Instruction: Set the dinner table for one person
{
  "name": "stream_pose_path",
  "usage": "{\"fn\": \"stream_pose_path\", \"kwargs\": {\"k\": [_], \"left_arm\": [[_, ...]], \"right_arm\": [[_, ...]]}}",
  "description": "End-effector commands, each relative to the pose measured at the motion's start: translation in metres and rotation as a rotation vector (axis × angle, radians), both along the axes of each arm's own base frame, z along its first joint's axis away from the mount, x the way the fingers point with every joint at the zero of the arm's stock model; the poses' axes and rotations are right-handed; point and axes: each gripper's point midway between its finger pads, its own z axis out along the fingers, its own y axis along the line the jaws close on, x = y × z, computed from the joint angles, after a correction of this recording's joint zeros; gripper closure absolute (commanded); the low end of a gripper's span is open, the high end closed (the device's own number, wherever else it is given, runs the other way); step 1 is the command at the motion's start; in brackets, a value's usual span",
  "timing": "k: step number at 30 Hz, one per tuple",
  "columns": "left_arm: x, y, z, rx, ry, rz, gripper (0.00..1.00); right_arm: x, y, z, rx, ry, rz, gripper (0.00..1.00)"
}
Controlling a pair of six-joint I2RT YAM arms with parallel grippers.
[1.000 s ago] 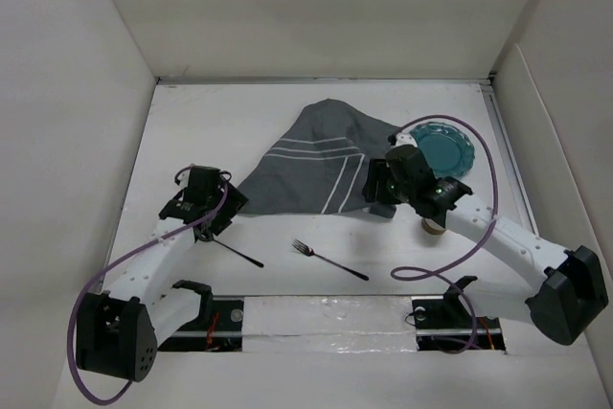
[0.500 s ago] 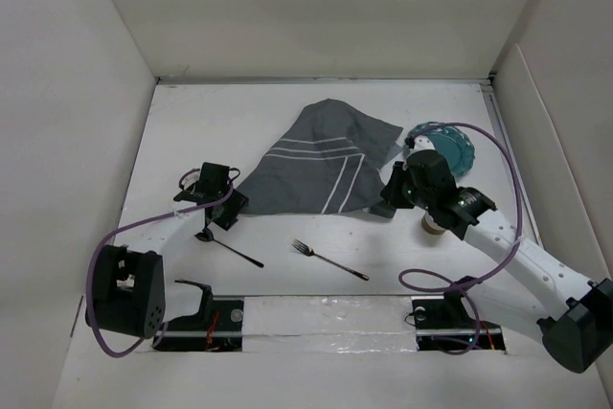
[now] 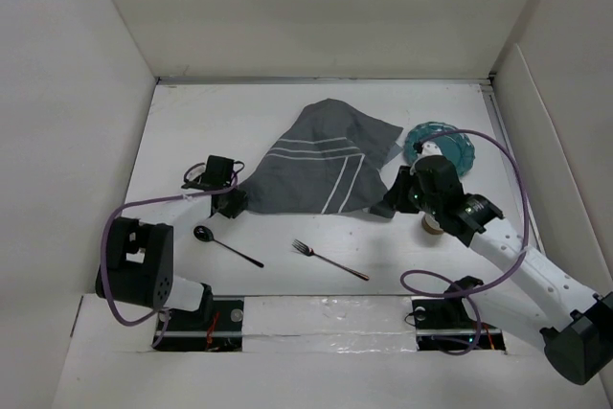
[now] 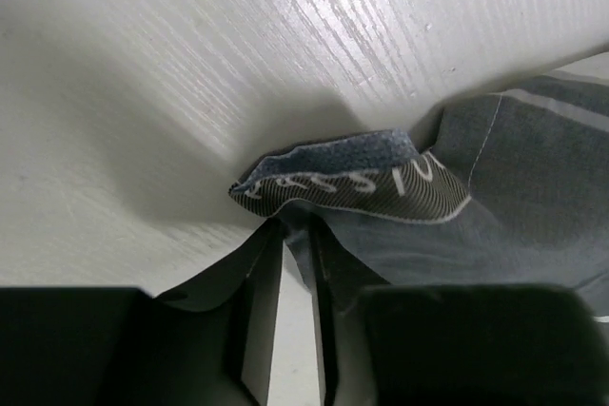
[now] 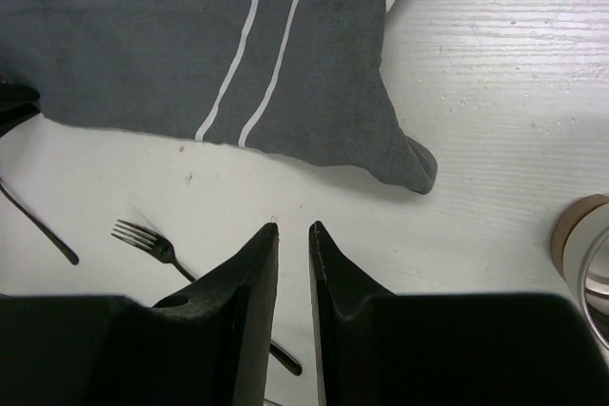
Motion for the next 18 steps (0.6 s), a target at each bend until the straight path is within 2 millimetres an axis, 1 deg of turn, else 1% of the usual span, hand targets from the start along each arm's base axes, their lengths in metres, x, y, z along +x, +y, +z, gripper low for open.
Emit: {"fn": "stream_pose_path", "kwargs": {"k": [1,2,3,4,5,6,9,10,12,13,15,16,17,18], "left_arm": [[-0.014,0.008,-0.014,0.055,0.077,-0.025,0.85],[-0.014,0.008,-0.014,0.059,0.079,-0.033,0.88],[-0.014,0.009,-0.014,0.067,0.08,-0.045,0.93],[-0.012,0.009,-0.013,0.073,0.08,-0.047,0.95],[-0.012,0.01,-0.014,0.081,0.084,-0.051,0.98],[-0.012,0.011,-0.014,0.089,0.086,-0.056,1.0],[-0.002,0.017,-0.004,0.124,0.054,-0.081,1.0],[0.007,0.021,0.008,0.141,0.023,-0.093,1.0],[0.017,0.025,0.024,0.177,-0.024,-0.105,1.0],[0.027,0.029,0.043,0.187,-0.076,-0.099,1.0],[0.035,0.034,0.061,0.228,-0.127,-0.116,1.0],[0.042,0.034,0.079,0.236,-0.179,-0.116,1.0],[0.044,0.036,0.086,0.253,-0.196,-0.126,1.0],[0.046,0.036,0.094,0.257,-0.219,-0.133,1.0]], "right_arm": [[0.003,-0.012,0.011,0.005,-0.039,-0.05,0.73],[0.002,-0.013,0.011,0.002,-0.038,-0.052,0.72],[0.003,-0.018,0.012,0.002,-0.042,-0.067,0.7],[0.003,-0.023,0.01,-0.004,-0.036,-0.083,0.65],[0.001,-0.024,0.006,-0.012,-0.028,-0.082,0.62],[0.002,-0.027,0.003,-0.015,-0.024,-0.092,0.59],[-0.002,-0.033,-0.016,-0.033,0.034,-0.102,0.46],[-0.004,-0.031,-0.024,-0.037,0.067,-0.087,0.44],[-0.007,-0.03,-0.036,-0.036,0.106,-0.077,0.41],[-0.007,-0.027,-0.042,-0.026,0.131,-0.067,0.41],[-0.006,-0.024,-0.049,-0.023,0.152,-0.064,0.41],[-0.004,-0.023,-0.051,-0.018,0.151,-0.063,0.42],[-0.003,-0.022,-0.057,-0.022,0.173,-0.067,0.45],[-0.003,-0.019,-0.058,0.001,0.186,-0.061,0.54]]}}
